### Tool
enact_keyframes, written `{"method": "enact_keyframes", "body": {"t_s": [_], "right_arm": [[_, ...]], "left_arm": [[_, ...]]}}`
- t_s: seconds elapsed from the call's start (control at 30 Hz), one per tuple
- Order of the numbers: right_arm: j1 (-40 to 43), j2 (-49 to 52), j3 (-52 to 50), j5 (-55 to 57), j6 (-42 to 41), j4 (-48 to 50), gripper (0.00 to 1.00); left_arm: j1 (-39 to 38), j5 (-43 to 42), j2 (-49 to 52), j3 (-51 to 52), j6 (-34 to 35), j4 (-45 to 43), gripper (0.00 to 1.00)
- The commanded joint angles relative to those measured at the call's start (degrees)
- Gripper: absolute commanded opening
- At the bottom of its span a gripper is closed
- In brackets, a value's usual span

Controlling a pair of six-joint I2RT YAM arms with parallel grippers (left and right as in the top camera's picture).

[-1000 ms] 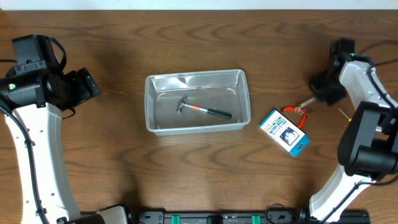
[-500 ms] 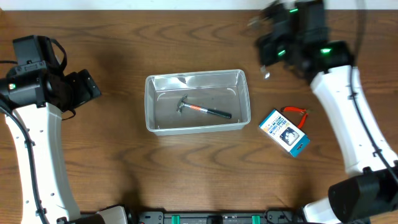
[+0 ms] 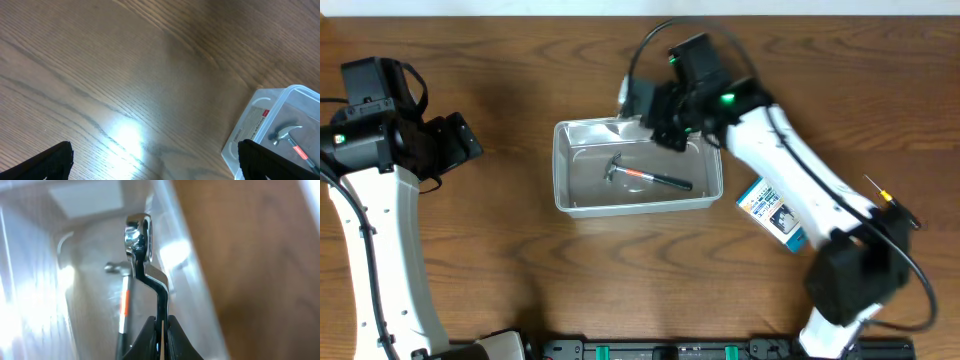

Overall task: Pack container
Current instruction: 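Lift the wrench with the right gripper and drop it into the container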

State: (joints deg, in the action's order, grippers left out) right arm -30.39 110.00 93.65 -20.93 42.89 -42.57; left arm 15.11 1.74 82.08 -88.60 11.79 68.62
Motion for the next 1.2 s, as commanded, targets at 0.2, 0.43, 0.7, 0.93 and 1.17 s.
{"method": "enact_keyframes", "body": {"t_s": [0.2,0.43,0.7,0.93,1.17], "right_arm": [[-4.11,11.39,-0.02,-0.31,6.51,-3.54,0.04],[-4.09,12.28,0.0,0.04,6.45,-4.63,0.27],[-3.58,8.76,2.21,4.81,5.73,-11.43,0.34],[0.63,-2.97,8.61,17.2,-16.37,-10.32,0.36],[14.73,-14.29,9.22,28.44,-44.57,-13.35,0.99]], "left_arm": [[-0.07,0.22,0.28,-0.46,0.09,0.15,0.98],[-0.07,0.24,0.28,-0.46,0.09,0.15,0.98],[-0.07,0.24,0.28,-0.46,0.09,0.15,0.98],[-0.07,0.24,0.28,-0.46,0.09,0.13,0.98],[-0.07,0.24,0.28,-0.46,0.09,0.13,0.98]]}}
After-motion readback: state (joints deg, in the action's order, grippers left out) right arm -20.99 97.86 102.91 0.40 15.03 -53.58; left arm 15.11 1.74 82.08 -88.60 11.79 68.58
